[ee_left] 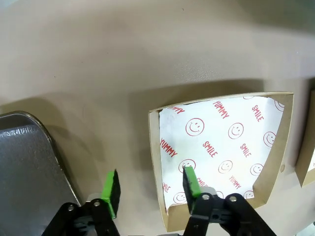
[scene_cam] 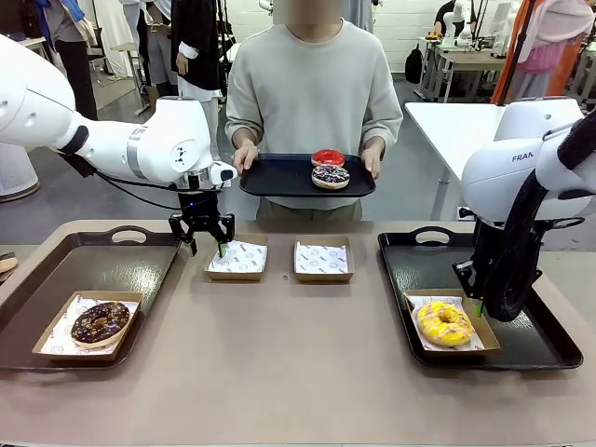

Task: Individually package the donuts and arrange them on the tray.
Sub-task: Place the picked Paper togo box on the Handle tray while simultaneously picking up another Paper togo box from the table with the other hand.

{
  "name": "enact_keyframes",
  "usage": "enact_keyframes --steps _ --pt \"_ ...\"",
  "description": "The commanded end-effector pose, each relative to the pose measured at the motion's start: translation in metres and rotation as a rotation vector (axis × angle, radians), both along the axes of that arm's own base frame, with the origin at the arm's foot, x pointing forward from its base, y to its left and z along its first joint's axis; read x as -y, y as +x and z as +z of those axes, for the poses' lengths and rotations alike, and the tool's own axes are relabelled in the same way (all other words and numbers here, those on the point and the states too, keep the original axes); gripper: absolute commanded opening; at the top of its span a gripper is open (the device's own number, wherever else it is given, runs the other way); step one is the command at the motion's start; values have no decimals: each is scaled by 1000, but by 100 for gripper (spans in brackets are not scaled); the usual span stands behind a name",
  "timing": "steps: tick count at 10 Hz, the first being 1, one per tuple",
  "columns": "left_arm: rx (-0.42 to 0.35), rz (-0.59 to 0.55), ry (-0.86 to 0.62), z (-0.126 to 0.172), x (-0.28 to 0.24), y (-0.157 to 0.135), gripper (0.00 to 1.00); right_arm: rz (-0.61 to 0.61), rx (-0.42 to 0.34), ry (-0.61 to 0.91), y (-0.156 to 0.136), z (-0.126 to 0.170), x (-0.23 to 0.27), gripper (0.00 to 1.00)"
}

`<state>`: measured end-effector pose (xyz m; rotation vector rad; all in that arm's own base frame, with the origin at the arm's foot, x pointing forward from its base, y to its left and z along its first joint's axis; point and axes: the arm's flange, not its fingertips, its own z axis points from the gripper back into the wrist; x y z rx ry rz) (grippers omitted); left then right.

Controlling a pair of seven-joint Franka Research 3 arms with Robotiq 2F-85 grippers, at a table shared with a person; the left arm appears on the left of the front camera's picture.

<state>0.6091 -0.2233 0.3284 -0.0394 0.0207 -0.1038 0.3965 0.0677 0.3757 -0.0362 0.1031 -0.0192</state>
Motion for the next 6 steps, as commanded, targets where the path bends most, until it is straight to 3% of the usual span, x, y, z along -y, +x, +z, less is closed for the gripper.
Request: enact_keyframes --steps 1,2,3,4,6 --pt "-18 24 -13 3 3 7 0 -7 1 31 -1 -5 0 100" --pt "-19 26 -14 3 3 8 16 -7 -3 38 -1 -5 1 100" --pt "-21 29 -15 3 3 8 7 -9 -6 43 -1 -6 1 95" --pt "-23 30 -16 3 3 8 0 -8 -7 45 -1 -6 1 100" --pt "-28 32 -19 2 3 8 0 -12 -9 51 -2 -6 2 100"
